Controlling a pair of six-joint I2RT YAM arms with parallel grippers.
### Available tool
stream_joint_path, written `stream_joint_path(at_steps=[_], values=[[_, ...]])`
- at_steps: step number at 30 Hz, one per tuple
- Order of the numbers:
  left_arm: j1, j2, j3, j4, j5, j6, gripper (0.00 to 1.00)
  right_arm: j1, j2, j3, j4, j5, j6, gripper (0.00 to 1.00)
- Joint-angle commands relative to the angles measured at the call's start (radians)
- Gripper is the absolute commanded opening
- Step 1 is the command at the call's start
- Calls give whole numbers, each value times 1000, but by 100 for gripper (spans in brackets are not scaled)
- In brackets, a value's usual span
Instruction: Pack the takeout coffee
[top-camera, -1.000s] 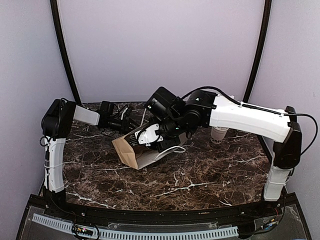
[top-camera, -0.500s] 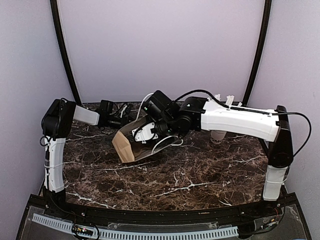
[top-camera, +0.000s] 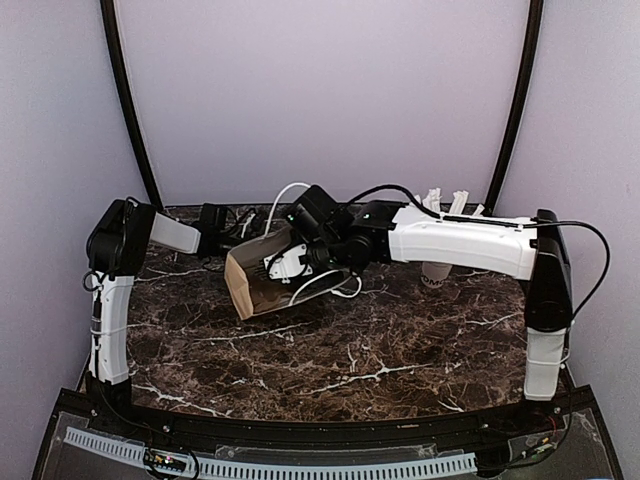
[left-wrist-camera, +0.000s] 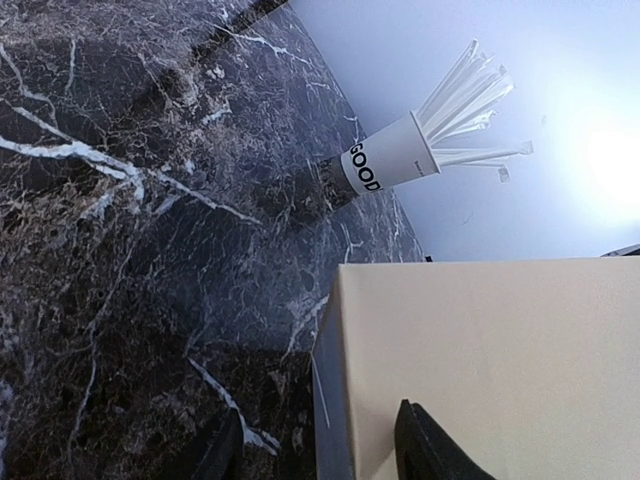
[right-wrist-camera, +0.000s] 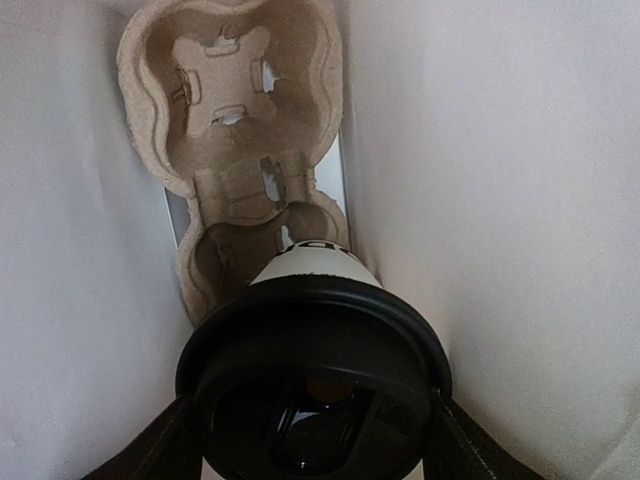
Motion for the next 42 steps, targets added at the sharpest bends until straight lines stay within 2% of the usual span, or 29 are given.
stream_joint_path(at_steps=[1, 10, 16, 21, 25, 33, 42], values=[[-2, 11, 20, 42, 45, -24, 55, -21, 28, -11, 81, -12, -11, 38], [-1, 20, 21, 55, 51, -38, 54, -42, 67, 22, 50, -107, 22, 38], [-1, 19, 23, 57, 53, -41, 54, -54, 98, 81, -45, -184, 51, 38], [-1, 18, 26, 49, 49, -41, 54, -77, 187, 240, -227, -263, 99, 38], [28, -9, 16, 82, 29, -69, 58, -83, 280, 411, -386, -287, 121, 38], [167, -111, -8, 107, -10, -92, 63, -82, 301, 522, -530, -320, 140, 39], [231, -162, -8, 104, -5, -92, 64, -59, 327, 556, -765, -374, 148, 40]])
